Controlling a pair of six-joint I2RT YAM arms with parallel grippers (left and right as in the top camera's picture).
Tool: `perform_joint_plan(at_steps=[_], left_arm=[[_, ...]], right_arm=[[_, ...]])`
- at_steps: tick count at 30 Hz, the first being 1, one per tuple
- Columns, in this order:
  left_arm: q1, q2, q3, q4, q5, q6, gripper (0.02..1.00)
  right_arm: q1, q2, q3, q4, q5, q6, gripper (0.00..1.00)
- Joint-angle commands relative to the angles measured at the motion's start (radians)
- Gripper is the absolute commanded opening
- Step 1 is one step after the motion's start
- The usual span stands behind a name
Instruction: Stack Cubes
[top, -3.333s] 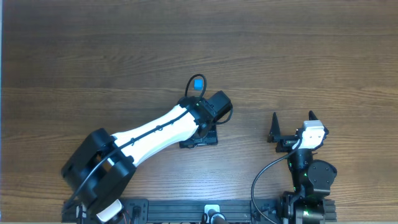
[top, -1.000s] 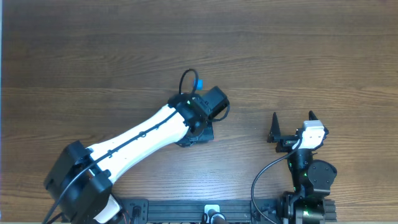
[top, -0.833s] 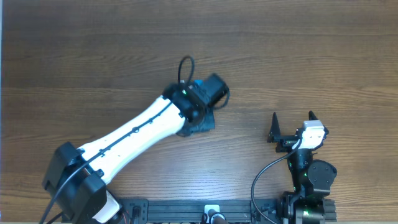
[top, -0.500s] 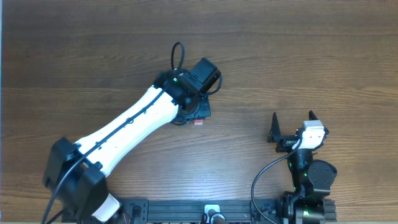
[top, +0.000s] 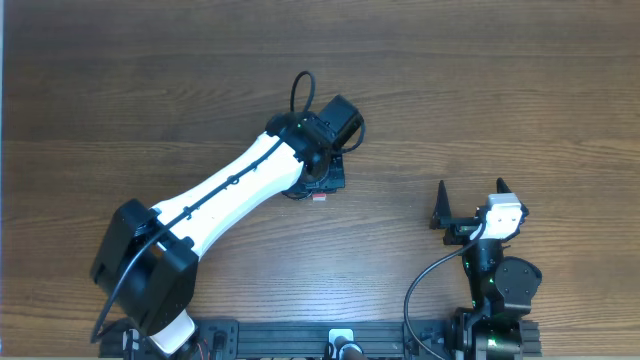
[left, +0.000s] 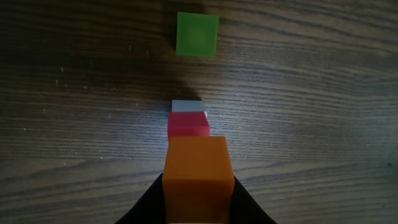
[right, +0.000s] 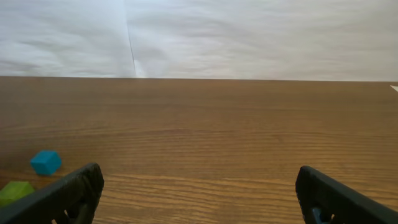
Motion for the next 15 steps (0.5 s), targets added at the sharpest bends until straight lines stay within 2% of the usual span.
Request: perform_joint_plan(at_steps=[1, 15], left_arm=[[-0.006, 0.009, 0.017, -0.008, 0.007, 0.030, 0.084], [-0.006, 0.062, 0.017, -0.010, 0.018, 0.030, 0.088]], right_arm=[[0.006, -0.007, -0.004, -0.006, 0.006, 0.003, 0.991], [0.006, -0.007, -0.004, -0.006, 0.006, 0.003, 0.993]])
